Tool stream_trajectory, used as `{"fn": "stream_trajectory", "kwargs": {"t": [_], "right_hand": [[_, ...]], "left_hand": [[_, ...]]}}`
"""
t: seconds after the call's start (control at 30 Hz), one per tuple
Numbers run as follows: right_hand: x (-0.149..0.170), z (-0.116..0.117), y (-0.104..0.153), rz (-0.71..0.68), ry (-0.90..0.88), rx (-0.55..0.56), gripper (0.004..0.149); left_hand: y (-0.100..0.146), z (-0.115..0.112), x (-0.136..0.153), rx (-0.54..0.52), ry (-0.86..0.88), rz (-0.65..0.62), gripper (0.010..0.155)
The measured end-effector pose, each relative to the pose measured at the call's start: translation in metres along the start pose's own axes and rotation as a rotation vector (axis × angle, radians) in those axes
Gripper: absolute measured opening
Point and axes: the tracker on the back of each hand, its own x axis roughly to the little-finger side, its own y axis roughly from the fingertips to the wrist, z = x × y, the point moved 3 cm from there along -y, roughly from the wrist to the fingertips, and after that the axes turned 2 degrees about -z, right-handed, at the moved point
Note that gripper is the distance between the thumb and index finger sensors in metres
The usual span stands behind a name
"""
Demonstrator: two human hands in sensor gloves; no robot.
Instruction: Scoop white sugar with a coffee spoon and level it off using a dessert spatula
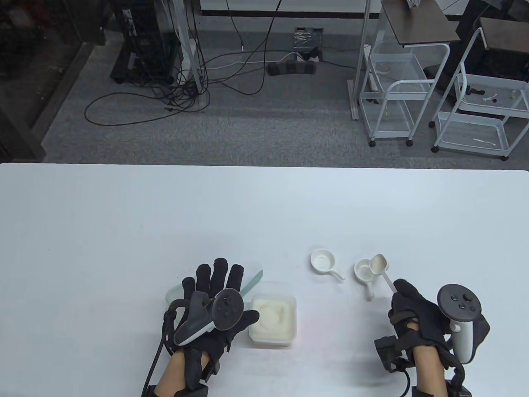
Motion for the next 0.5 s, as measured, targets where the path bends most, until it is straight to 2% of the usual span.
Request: {"fn": "stream_trajectory", "kwargs": {"t": [0.37, 0.5], "right_hand": [[-0.007, 0.016, -0.003, -0.019, 0.168, -0.018, 0.051], [-0.013, 0.023, -0.002, -0.065, 0.296, -0.004, 0.051]], "left_hand": [[0.000, -0.001, 0.000, 0.012, -0.004, 0.005, 0.103], [0.000, -0.001, 0.000, 0.015, 0.001, 0.004, 0.103]]}}
